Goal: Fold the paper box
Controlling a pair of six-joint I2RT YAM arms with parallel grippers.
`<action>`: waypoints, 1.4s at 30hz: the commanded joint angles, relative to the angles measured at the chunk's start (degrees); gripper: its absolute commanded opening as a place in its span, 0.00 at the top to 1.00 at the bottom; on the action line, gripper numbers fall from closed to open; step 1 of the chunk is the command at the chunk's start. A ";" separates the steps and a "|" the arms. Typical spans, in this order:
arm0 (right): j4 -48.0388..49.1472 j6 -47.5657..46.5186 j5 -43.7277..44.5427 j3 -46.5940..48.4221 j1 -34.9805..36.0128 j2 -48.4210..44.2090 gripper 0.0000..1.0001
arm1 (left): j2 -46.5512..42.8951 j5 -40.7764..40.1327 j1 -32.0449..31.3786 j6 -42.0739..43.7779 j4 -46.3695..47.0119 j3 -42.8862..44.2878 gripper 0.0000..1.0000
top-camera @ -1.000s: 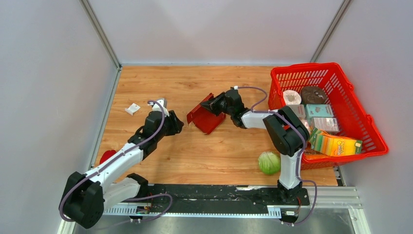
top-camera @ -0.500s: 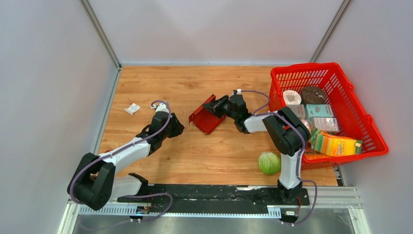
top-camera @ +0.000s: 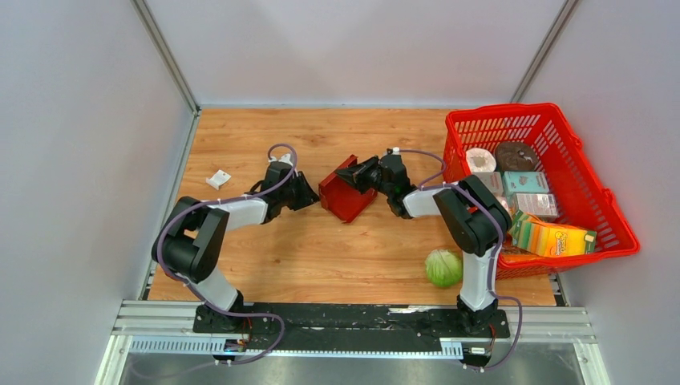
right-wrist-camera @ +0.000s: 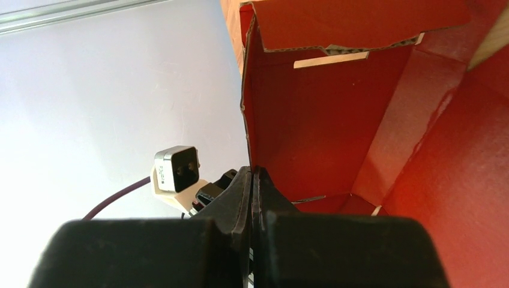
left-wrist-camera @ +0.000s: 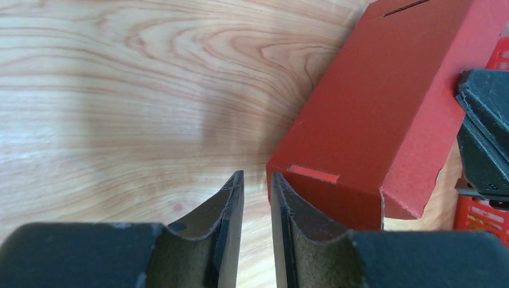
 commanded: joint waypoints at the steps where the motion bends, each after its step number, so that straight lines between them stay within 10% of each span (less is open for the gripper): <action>1: -0.13 -1.66 0.30 1.84 -0.15 -0.34 1.00 | 1.93 6.14 0.00 -0.37 4.48 3.15 0.69; 29: 11.29 -4.93 1.53 -8.27 -0.42 2.83 1.00 | -2.38 8.61 -2.55 -0.02 13.89 -4.23 0.63; 42: 8.22 -2.74 0.22 -8.54 -0.95 2.83 1.00 | -4.22 -14.32 -12.12 13.06 12.83 -3.61 0.56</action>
